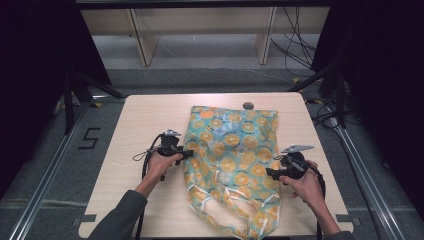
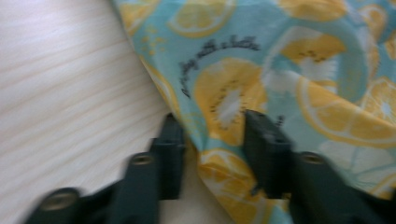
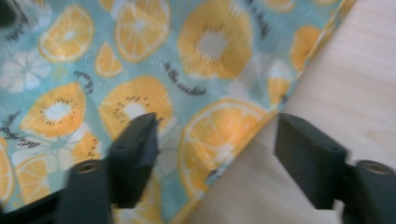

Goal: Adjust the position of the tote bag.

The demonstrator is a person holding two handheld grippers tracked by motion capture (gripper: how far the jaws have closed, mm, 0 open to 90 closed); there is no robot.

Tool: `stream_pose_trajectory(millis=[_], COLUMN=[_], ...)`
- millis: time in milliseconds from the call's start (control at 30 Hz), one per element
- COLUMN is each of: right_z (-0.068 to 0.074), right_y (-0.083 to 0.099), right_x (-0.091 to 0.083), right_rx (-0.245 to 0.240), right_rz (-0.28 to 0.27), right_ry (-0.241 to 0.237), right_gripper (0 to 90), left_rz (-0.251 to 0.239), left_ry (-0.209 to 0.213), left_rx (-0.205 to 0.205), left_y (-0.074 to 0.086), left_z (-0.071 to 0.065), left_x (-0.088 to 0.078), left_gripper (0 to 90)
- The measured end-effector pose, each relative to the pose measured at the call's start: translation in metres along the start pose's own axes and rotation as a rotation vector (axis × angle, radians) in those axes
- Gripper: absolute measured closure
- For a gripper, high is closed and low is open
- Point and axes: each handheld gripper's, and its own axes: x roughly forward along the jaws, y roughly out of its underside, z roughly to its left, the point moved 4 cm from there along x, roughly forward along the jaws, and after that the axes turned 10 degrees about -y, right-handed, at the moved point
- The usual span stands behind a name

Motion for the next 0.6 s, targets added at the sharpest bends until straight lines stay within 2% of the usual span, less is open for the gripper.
stream_pose_trajectory(millis=[33,67,133,167,200,233,267,300,367,400,467,500,533,600], right_z=[0.001,0.0,-0.003,-0.004,-0.009,-0.009,-0.015,-0.016,-0.025,-0.027,-0.031,-0.033,-0.033,-0.032], right_y=[0.001,0.003,0.005,0.005,0.005,0.004,0.001,0.0,-0.003,-0.003,-0.005,-0.006,-0.006,-0.006], right_x=[-0.001,0.001,0.004,0.006,0.004,0.005,0.004,0.003,0.001,-0.001,-0.003,-0.003,-0.003,-0.003], right_rx=[0.006,-0.006,-0.063,-0.065,-0.115,-0.1,-0.139,-0.109,-0.145,-0.144,-0.133,-0.154,-0.133,-0.145], right_rz=[0.044,0.048,0.075,0.033,0.062,0.043,0.016,0.006,0.007,0.026,0.016,0.019,0.015,0.015], right_ry=[-0.01,-0.017,-0.01,-0.001,0.016,0.015,0.017,0.009,0.033,0.042,0.055,0.059,0.056,0.05], right_gripper=[43.2,53.0,68.7,74.9,81.5,85.5,88.9,90.0,90.0,90.0,90.0,90.0,90.0,90.0], left_rz=[-0.009,-0.018,-0.025,-0.022,-0.022,-0.015,-0.012,-0.01,-0.016,-0.016,-0.013,-0.01,-0.009,-0.008], left_ry=[0.009,0.006,0.001,0.003,-0.001,-0.008,-0.019,-0.023,-0.011,-0.003,0.0,0.001,-0.002,0.007], left_rx=[0.027,0.044,0.071,0.09,0.104,0.131,0.153,0.176,0.16,0.174,0.186,0.203,0.202,0.219], left_y=[0.001,0.001,0.001,0.002,0.003,0.004,0.005,0.007,0.01,0.011,0.014,0.015,0.016,0.019], left_z=[0.001,0.0,0.0,-0.001,-0.002,-0.003,-0.005,-0.007,-0.011,-0.012,-0.017,-0.019,-0.022,-0.027], left_x=[0.0,0.0,-0.001,-0.001,-0.001,-0.002,-0.003,-0.004,-0.007,-0.009,-0.013,-0.015,-0.017,-0.02], left_gripper=[71.0,77.4,86.0,87.4,88.2,88.4,88.5,88.5,88.4,88.4,88.4,88.5,88.5,88.7])
